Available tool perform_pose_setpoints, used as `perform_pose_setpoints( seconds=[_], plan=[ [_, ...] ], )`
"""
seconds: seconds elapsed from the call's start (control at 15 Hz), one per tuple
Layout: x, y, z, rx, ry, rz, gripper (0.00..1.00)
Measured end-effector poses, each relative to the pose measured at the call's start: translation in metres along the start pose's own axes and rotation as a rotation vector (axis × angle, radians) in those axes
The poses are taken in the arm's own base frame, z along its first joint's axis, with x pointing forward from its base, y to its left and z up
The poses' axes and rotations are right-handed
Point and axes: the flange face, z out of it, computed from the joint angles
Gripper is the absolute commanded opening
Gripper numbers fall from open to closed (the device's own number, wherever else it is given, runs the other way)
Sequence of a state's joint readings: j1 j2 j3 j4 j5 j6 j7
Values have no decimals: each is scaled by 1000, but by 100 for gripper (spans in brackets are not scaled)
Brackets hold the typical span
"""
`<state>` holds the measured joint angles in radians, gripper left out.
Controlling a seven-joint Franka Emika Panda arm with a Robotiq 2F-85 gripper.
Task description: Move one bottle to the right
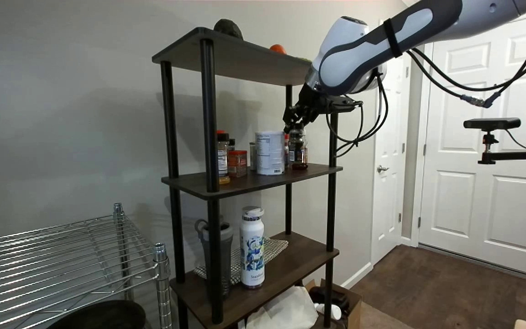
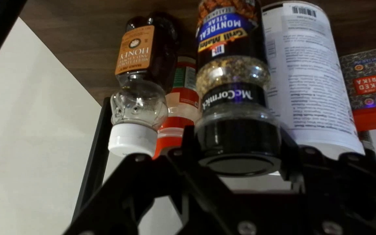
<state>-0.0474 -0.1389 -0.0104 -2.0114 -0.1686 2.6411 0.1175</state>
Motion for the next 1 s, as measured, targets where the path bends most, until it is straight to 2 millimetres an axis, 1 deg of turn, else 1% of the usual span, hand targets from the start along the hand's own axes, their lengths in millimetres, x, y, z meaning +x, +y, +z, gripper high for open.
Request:
perform_pose_setpoints(
  seconds=[0.2,0.33,0.53,0.73,0.8,0.87,1.0],
  plan=[
    [4,2,9,-4,-2,6,32],
    [3,5,18,-7,-15,9,32],
    [-2,13,32,-17,-35,20,32],
    [-5,22,40,-26,-43,34,32],
    [-5,25,41,-26,-39,39,82],
    [-5,26,41,-26,-39,43,83],
    [-5,27,41,-25,-37,49,95]
  ],
)
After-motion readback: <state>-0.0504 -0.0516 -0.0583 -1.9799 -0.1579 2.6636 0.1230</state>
